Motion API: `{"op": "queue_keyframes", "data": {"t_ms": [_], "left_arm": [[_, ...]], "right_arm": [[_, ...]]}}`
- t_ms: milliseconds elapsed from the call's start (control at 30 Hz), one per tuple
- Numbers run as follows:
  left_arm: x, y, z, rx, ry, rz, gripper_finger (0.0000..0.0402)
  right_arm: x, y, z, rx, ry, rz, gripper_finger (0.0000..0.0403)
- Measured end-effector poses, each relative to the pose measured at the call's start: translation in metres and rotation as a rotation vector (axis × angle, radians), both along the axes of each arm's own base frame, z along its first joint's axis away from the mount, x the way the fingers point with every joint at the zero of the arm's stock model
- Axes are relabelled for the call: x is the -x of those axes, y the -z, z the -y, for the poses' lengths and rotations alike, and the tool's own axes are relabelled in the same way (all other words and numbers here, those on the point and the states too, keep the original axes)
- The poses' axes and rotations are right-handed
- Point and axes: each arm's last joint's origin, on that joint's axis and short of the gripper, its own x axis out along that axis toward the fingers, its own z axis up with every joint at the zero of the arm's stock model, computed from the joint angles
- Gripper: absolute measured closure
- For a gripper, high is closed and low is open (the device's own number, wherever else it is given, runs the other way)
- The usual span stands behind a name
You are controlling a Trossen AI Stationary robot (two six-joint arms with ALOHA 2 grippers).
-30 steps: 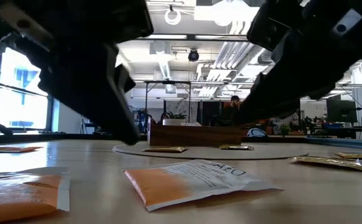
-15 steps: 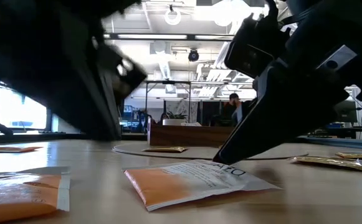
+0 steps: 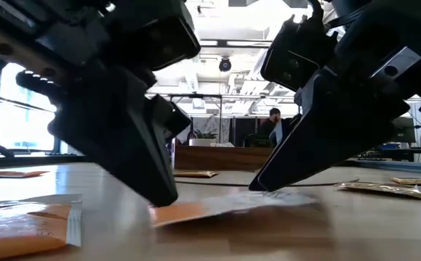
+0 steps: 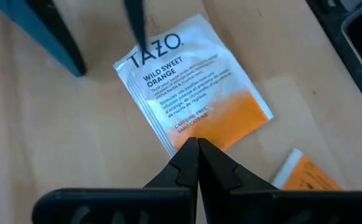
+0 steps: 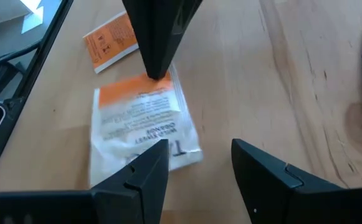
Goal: Pick & Place Tea
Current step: Put the orange tea bag into the middle section of the wooden organizer
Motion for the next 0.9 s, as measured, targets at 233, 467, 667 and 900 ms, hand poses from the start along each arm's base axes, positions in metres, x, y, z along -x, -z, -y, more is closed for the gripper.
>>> {"op": "queue_keyframes", "data": {"t_ms": [233, 467, 667, 900], "left_arm": [[-0.0028, -0.0021, -0.0008, -0.020, -0.038, 0.046, 0.0402], [-0.0021, 0.0001, -0.0017, 0.001, -0.101, 0.016, 0.0402], [-0.0035, 0.0035, -0.0011, 0.013, -0.116, 0.014, 0.0401], [-0.0037, 0.0035, -0.0016, 0.001, -0.139, 0.022, 0.0401]], "right_arm": [[0.0004, 0.0002, -0.0007, -0.047, 0.014, -0.020, 0.0245], [0.0024, 0.0007, -0.0038, -0.131, 0.039, -0.061, 0.0287], [0.0047, 0.0011, -0.0074, -0.115, 0.039, -0.057, 0.0308], [0.0046, 0.0019, -0.0062, -0.089, 0.055, -0.048, 0.0370]]}}
